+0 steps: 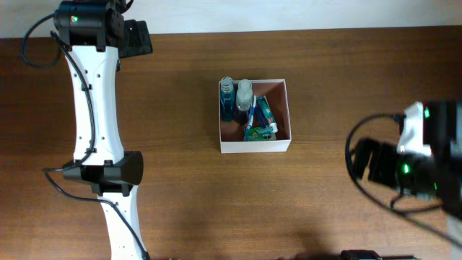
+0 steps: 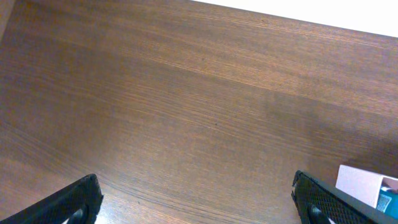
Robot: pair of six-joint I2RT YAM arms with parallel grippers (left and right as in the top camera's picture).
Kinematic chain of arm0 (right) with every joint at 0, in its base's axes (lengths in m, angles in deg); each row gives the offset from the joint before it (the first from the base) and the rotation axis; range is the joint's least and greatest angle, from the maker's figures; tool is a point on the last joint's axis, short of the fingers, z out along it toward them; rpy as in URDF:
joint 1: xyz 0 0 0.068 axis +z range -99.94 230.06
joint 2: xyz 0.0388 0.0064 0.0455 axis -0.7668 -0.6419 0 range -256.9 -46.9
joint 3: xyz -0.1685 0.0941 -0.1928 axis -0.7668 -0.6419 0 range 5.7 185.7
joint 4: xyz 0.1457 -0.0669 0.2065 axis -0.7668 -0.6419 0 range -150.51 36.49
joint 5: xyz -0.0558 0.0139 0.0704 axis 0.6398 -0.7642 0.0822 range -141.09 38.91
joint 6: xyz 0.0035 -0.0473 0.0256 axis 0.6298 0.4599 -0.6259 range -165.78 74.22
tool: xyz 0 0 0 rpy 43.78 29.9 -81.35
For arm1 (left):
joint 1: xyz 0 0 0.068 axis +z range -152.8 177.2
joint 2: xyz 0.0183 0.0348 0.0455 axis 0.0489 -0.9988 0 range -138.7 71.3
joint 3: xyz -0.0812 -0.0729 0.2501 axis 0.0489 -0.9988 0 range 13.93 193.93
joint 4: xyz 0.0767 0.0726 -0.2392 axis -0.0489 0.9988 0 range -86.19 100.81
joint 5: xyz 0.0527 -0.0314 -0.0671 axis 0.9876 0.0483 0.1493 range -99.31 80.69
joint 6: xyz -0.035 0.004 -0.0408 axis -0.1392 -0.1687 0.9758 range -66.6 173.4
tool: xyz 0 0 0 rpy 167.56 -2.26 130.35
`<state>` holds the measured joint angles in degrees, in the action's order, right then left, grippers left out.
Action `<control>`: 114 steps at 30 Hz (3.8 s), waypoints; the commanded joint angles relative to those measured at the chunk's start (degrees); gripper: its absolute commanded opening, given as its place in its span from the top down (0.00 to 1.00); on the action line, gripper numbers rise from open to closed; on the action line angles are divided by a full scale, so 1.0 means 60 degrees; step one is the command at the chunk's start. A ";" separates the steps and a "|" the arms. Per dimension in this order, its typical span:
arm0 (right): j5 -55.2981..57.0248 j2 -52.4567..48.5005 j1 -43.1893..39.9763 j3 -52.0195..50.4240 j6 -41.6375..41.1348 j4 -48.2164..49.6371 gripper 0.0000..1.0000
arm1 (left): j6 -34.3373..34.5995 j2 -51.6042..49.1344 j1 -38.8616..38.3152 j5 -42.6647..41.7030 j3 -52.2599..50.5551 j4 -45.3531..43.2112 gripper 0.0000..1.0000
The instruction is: Pack container
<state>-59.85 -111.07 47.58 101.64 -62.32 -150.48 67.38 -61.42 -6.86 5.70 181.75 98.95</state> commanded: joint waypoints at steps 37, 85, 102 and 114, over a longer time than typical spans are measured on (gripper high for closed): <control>-0.0149 0.9060 -0.0029 -1.0236 0.2218 1.1588 0.01 | 0.0051 0.0178 0.0018 -0.0004 -0.0022 0.0015 0.01; 0.0069 1.0659 0.0025 -1.5937 0.2189 1.5544 0.01 | 0.0055 0.0178 0.0015 -0.0004 -0.0022 0.0015 0.01; 0.0069 1.0659 0.0025 -1.5937 0.2189 1.5548 0.01 | 0.0047 0.0412 -0.0164 0.0076 -0.0069 0.0011 0.01; 0.0069 1.0659 0.0025 -1.5937 0.2189 1.5544 0.01 | 0.0047 0.5978 -0.0933 0.0109 -0.8051 -0.3315 0.01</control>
<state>-59.93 -47.79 48.00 6.28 -49.58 -56.89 67.38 -35.30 -12.04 5.76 144.36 84.17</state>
